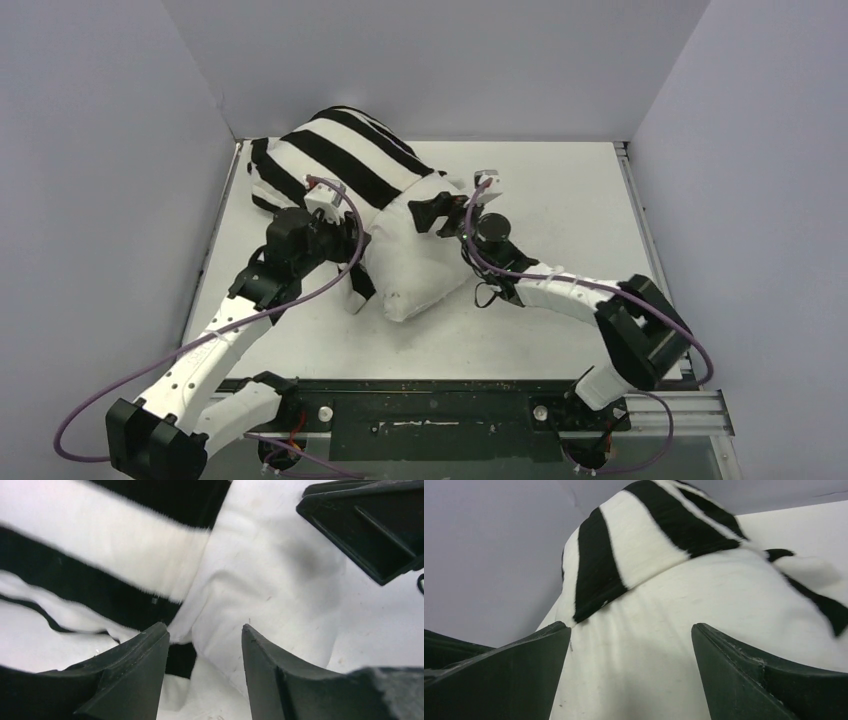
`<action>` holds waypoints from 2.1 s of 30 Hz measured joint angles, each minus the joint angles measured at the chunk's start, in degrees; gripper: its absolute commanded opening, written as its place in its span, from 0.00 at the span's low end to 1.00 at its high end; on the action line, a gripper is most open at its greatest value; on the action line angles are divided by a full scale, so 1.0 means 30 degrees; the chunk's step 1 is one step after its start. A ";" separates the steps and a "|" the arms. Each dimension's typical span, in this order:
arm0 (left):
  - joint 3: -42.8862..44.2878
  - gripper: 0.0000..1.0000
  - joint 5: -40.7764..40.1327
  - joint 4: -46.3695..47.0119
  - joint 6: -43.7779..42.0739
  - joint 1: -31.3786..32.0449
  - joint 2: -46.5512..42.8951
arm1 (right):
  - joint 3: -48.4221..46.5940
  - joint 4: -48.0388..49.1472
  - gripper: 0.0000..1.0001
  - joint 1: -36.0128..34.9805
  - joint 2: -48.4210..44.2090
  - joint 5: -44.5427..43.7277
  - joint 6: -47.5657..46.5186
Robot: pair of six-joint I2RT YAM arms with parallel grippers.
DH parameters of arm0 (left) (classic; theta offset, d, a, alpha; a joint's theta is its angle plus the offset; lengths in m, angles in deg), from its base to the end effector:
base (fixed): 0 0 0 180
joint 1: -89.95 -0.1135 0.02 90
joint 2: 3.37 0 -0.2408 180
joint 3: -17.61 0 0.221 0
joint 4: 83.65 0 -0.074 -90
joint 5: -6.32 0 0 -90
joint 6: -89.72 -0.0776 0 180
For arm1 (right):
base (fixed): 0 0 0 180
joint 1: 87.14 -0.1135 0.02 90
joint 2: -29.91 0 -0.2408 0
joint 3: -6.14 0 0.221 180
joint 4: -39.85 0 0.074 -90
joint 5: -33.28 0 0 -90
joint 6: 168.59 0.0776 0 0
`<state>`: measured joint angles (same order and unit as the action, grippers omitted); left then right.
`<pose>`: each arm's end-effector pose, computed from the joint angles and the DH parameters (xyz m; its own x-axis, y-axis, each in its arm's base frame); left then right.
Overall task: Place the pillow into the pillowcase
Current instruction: Stuff the pillow into the pillowcase.
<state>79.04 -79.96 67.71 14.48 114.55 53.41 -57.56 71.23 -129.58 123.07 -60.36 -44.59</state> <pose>0.2222 -0.1073 0.2713 -0.4770 -0.0612 -0.8767 0.3596 0.8966 -0.2583 0.2816 0.2508 0.2503 -0.3299 0.4545 -0.8274 -0.5333 0.6334 0.5606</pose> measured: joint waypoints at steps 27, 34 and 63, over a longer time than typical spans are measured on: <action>0.5078 0.19 -0.9326 0.2769 -1.2990 1.1511 1.1978 | 0.2229 -1.4047 1.00 0.6827 -1.2393 -0.1290 0.1027; 0.6251 0.00 -1.1052 0.3563 -1.3901 1.0724 1.2335 | 0.2841 -1.3471 1.00 0.7322 -1.3391 0.0044 0.1056; 1.4156 0.00 -0.9493 -0.0648 -0.6827 0.3585 0.8888 | -0.1180 0.7883 0.91 0.4328 0.9653 0.5894 0.9114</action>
<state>121.51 -108.44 65.76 -6.00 125.30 80.07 -61.10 94.88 -116.59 152.04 -42.68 -17.25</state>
